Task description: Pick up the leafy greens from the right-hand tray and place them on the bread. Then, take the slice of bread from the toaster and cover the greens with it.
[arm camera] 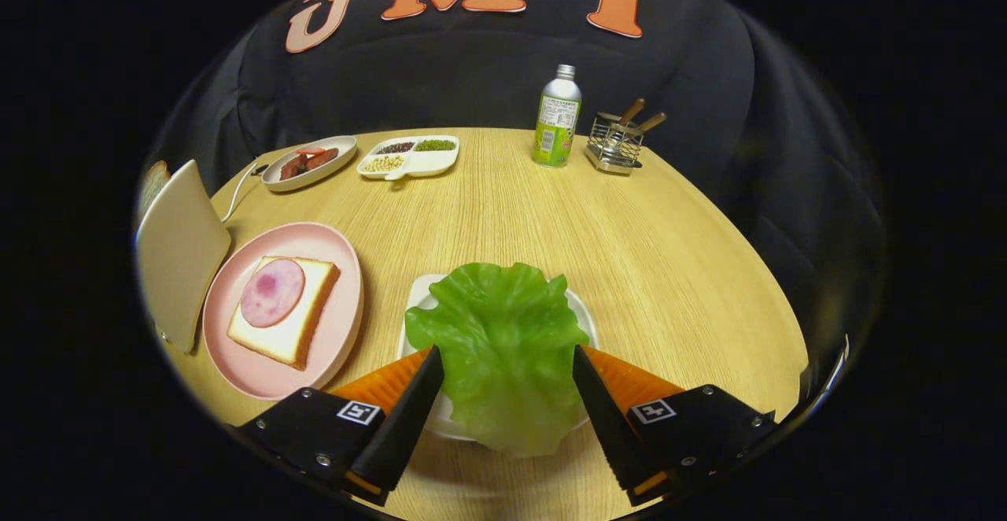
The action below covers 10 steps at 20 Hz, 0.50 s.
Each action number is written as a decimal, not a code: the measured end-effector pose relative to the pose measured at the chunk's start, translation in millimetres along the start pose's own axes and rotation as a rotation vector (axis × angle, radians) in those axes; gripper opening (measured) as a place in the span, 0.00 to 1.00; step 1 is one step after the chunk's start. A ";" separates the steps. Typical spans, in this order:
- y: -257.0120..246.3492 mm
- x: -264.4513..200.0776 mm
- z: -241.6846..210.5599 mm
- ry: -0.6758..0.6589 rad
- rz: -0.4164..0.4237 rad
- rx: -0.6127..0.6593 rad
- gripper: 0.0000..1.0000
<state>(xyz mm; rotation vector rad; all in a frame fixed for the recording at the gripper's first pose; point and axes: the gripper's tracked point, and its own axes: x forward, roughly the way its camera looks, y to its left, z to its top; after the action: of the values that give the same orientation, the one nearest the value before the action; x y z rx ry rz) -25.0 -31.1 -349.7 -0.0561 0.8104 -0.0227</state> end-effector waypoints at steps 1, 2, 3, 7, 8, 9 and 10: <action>0.8 1.3 -1.1 0.004 0.003 -0.004 0.99; 1.9 3.3 -1.2 0.009 0.007 -0.006 0.98; 3.3 3.4 -1.6 0.010 0.015 -0.003 0.96; 8.0 5.7 -2.0 0.022 0.036 0.013 0.85; 10.3 6.5 -1.3 0.024 0.041 0.013 0.82; 11.8 5.9 -2.2 0.027 0.047 0.015 0.77; 12.9 6.0 -2.8 0.032 0.051 0.022 0.72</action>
<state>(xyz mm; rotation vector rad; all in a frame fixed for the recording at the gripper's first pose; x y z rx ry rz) -22.9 -18.6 -356.7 -0.0145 0.8428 0.0162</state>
